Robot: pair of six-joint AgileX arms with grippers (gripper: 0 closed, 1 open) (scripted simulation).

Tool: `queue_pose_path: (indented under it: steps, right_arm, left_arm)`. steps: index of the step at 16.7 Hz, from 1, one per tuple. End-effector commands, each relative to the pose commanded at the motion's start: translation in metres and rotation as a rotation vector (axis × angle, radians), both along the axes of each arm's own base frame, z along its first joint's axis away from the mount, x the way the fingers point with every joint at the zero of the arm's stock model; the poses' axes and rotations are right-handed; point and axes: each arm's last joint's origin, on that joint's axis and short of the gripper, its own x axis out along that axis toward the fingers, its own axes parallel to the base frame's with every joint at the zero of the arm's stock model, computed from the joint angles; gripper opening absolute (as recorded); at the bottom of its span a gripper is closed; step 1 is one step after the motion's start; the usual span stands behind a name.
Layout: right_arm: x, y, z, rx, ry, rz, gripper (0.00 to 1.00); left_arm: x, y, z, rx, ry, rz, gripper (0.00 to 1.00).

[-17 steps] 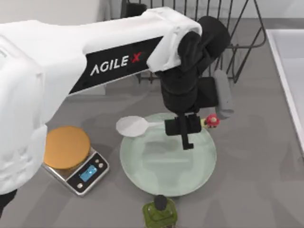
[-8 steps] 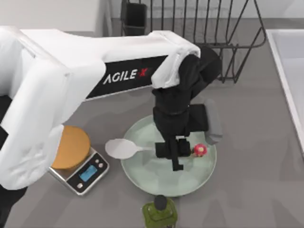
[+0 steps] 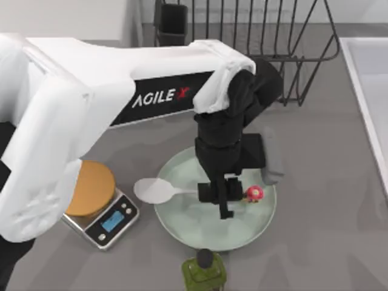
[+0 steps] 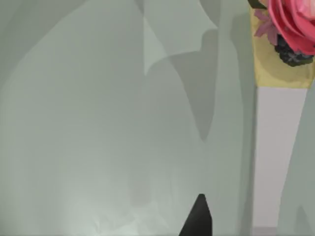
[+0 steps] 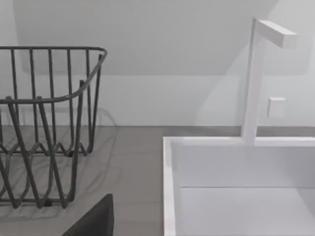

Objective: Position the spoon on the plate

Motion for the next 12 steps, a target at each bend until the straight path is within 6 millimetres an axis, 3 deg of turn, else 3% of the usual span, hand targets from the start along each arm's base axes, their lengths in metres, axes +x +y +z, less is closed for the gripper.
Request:
queue_pose_path:
  steps: [6, 12]
  right_arm:
    - [0.0, 0.0, 0.0, 0.0, 0.0, 0.0, 1.0]
    - [0.0, 0.0, 0.0, 0.0, 0.0, 0.0, 1.0]
  left_arm:
    - [0.0, 0.0, 0.0, 0.0, 0.0, 0.0, 0.98]
    - [0.0, 0.0, 0.0, 0.0, 0.0, 0.0, 1.0]
